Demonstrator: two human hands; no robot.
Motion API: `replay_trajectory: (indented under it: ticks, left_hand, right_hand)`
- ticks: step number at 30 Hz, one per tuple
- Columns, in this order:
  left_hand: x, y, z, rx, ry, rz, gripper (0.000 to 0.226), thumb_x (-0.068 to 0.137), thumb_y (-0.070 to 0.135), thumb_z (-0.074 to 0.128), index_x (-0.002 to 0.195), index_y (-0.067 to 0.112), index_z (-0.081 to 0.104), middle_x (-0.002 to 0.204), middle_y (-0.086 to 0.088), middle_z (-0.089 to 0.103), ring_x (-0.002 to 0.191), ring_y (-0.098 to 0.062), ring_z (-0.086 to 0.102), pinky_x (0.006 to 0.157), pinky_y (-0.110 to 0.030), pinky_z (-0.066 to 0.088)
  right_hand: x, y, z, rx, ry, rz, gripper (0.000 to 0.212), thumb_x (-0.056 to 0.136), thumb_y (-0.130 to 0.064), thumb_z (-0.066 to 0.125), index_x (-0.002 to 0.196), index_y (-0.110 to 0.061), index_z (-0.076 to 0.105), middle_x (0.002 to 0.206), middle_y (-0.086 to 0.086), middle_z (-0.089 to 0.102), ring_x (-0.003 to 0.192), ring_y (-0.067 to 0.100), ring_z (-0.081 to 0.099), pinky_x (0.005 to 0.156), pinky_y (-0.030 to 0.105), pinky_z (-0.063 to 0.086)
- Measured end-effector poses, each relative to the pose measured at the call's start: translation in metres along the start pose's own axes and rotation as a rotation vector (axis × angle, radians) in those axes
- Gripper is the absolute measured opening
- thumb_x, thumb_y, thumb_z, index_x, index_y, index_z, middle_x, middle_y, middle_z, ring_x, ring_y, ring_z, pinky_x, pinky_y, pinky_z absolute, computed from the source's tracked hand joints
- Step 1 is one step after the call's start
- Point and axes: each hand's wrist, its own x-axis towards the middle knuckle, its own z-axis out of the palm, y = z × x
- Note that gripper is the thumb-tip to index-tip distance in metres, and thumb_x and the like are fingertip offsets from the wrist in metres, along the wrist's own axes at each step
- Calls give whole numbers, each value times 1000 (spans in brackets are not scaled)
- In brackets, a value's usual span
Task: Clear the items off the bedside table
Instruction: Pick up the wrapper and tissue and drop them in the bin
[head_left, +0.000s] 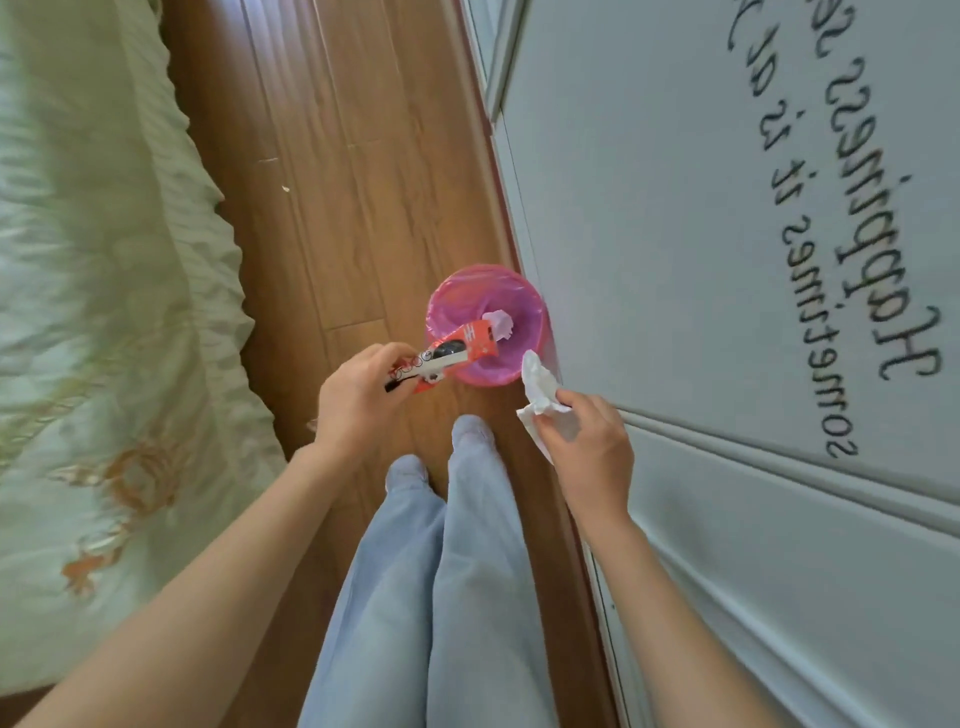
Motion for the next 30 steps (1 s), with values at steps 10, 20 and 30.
replay_trajectory:
  ticks: [10, 20, 30]
  left_hand:
    - [96, -55, 129, 84, -134, -48, 23, 81, 29, 68, 100, 17, 64, 90, -1, 65, 85, -25, 61, 61, -34, 43]
    - [154, -71, 184, 215, -216, 28, 21, 85, 19, 60, 104, 14, 64, 95, -7, 64, 91, -31, 60, 62, -36, 42]
    - [167, -72, 182, 302, -285, 96, 34, 83, 22, 62, 113, 5, 60, 103, -14, 62, 97, -36, 54, 66, -42, 46]
  right_hand:
    - [58, 44, 88, -51, -105, 45, 29, 78, -33, 73, 101, -17, 69, 88, 1, 64, 81, 17, 53, 62, 23, 30]
    - [83, 68, 135, -41, -111, 156, 23, 79, -26, 70, 101, -17, 69, 90, 3, 64, 83, 20, 55, 62, 24, 30]
    - [93, 63, 150, -33, -160, 236, 22, 80, -26, 67, 99, -14, 67, 91, 4, 62, 82, 22, 54, 60, 26, 30]
